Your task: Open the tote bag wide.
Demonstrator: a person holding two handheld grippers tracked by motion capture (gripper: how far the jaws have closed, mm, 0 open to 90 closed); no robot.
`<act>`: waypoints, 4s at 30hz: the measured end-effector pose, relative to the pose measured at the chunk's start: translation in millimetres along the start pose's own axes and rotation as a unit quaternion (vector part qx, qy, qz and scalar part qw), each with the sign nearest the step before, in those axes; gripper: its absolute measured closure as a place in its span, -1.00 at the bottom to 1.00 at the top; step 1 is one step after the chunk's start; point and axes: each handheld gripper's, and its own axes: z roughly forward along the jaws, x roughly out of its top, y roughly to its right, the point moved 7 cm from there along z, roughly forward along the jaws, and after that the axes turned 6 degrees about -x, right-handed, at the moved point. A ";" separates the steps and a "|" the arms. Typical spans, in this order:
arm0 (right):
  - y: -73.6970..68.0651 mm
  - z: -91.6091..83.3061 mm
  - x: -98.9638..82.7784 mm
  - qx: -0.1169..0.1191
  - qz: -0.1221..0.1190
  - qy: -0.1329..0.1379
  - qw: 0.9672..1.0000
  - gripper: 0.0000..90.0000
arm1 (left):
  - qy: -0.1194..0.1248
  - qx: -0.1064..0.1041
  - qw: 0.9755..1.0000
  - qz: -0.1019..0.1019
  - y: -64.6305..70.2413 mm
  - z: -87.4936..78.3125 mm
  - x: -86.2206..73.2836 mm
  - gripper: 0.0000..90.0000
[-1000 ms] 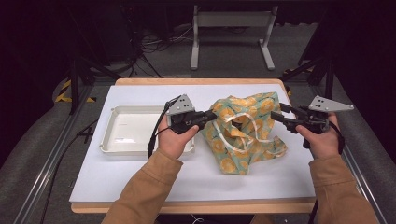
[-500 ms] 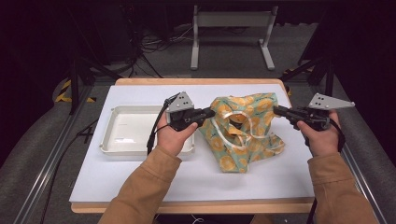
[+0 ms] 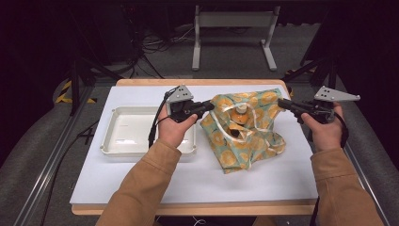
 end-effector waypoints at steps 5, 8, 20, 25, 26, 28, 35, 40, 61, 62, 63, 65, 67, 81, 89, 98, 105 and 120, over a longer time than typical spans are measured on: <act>5.9 5.7 2.1 -0.006 0.005 -0.001 1.000 1.00 | -0.005 0.012 1.000 -0.003 -11.7 5.2 0.0 0.96; 10.9 10.6 1.8 -0.011 0.006 -0.006 1.000 1.00 | -0.010 0.018 1.000 -0.005 -17.7 10.7 -4.1 0.96; 26.4 39.0 -9.7 -0.045 -0.013 -0.035 0.998 1.00 | -0.038 0.042 0.998 -0.027 -39.0 28.2 -18.6 0.95; 39.4 48.4 -19.6 -0.057 0.009 -0.042 0.997 1.00 | -0.046 0.047 0.997 -0.032 -42.9 31.7 -23.8 0.94; 39.4 48.4 -19.6 -0.057 0.009 -0.042 0.997 1.00 | -0.050 0.048 0.997 -0.027 -44.2 32.1 -25.2 0.94; 40.3 51.0 -23.3 -0.056 0.013 -0.044 0.997 1.00 | -0.057 0.051 0.997 -0.028 -45.6 33.6 -28.8 0.94; 38.2 52.5 -27.0 -0.050 0.026 -0.042 0.997 1.00 | -0.081 0.054 0.995 -0.037 -49.5 36.0 -40.0 0.94; 39.2 55.0 -37.1 -0.056 0.030 -0.057 0.996 1.00 | -0.098 0.056 0.993 -0.037 -50.6 40.7 -48.5 0.95; 38.1 64.4 -71.0 -0.068 0.042 -0.103 0.991 1.00 | -0.150 0.055 0.986 -0.050 -52.8 53.2 -74.8 0.95; 38.2 64.6 -72.8 -0.070 0.042 -0.106 0.991 1.00 | -0.155 0.054 0.985 -0.052 -52.4 53.9 -76.9 0.95; 38.6 64.5 -75.1 -0.071 0.043 -0.108 0.991 1.00 | -0.161 0.051 0.984 -0.053 -52.6 54.2 -78.8 0.95; 39.3 64.3 -76.8 -0.071 0.045 -0.109 0.991 1.00 | -0.165 0.049 0.983 -0.058 -52.0 55.1 -80.7 0.95; 40.4 63.9 -80.8 -0.072 0.049 -0.111 0.990 1.00 | -0.178 0.048 0.981 -0.059 -51.3 55.8 -84.4 0.95; 36.6 56.9 -89.6 -0.070 0.046 -0.118 0.989 0.84 | -0.202 0.049 0.976 -0.062 -48.0 55.3 -89.7 0.93; 32.9 39.9 -76.6 -0.087 0.030 -0.090 0.992 0.43 | -0.202 0.044 0.977 -0.058 -44.6 55.5 -89.8 0.92; -6.9 20.1 -56.4 -0.033 0.004 -0.048 0.998 0.64 | -0.198 0.044 0.977 -0.061 -44.5 54.9 -91.9 0.92; -41.7 26.8 -55.0 0.013 -0.028 -0.048 0.998 0.74 | -0.191 0.042 0.979 -0.055 -42.4 54.0 -89.5 0.92; -43.7 62.3 -83.2 0.011 -0.020 -0.087 0.996 0.89 | -0.183 0.031 0.981 -0.052 -37.5 50.1 -89.8 0.92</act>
